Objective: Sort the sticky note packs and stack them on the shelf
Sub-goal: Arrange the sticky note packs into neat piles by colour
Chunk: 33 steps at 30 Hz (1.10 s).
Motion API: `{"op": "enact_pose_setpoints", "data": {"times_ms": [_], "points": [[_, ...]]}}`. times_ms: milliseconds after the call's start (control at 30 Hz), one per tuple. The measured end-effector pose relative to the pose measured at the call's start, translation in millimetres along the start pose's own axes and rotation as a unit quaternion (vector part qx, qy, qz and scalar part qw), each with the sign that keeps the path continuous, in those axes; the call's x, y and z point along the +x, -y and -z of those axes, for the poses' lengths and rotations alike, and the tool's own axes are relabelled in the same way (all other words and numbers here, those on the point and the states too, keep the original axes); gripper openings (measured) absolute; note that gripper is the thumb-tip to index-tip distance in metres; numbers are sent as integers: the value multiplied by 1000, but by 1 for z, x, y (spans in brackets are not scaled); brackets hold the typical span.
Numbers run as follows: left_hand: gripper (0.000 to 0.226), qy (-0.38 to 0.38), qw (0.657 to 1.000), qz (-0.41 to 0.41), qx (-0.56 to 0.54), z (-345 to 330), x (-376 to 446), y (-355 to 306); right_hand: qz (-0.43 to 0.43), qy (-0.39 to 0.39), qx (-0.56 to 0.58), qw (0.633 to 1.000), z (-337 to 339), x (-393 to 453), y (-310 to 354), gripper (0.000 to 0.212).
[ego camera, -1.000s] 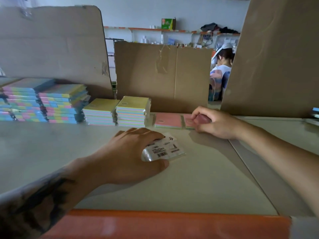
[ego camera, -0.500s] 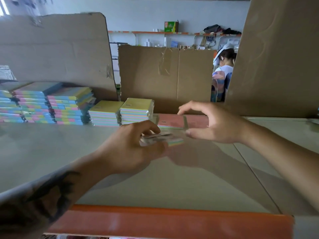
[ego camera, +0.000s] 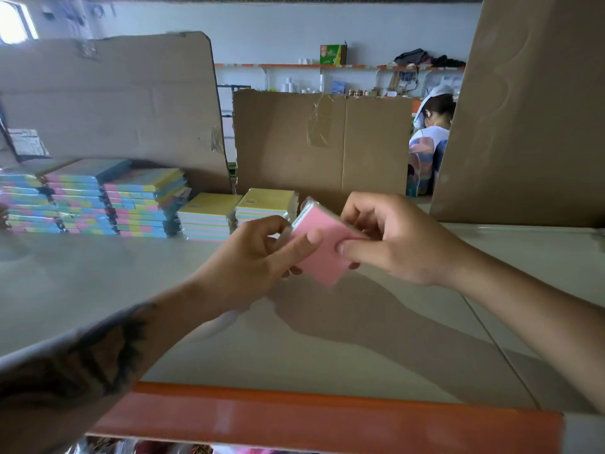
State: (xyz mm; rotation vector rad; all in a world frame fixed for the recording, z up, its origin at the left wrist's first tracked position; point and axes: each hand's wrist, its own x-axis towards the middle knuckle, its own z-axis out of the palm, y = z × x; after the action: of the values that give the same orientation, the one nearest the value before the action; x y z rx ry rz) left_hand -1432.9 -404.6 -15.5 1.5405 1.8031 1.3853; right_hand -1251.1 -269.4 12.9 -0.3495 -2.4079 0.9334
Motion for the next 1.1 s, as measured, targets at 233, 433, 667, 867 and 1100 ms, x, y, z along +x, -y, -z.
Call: {"op": "enact_pose_setpoints", "data": {"times_ms": [233, 433, 667, 867, 1100], "points": [[37, 8, 1000, -17, -23, 0, 3, 7, -82, -4, 244, 966, 2, -2, -8, 50], [23, -6, 999, -17, -31, 2, 5, 5, -59, -28, 110, 992, 4, -1, -11, 43], [42, 1, 997, -37, -66, 10, 2, -1, 74, -90, -118, 986, 14, -12, -2, 67], [31, 56, 994, -67, -59, 8, 1, 0, 198, -37, -305, 931, 23, -11, 6, 59], [30, 80, 992, -79, -57, 1, -2, -1, 206, 16, -353, 913, 21, -13, 4, 57]]}}
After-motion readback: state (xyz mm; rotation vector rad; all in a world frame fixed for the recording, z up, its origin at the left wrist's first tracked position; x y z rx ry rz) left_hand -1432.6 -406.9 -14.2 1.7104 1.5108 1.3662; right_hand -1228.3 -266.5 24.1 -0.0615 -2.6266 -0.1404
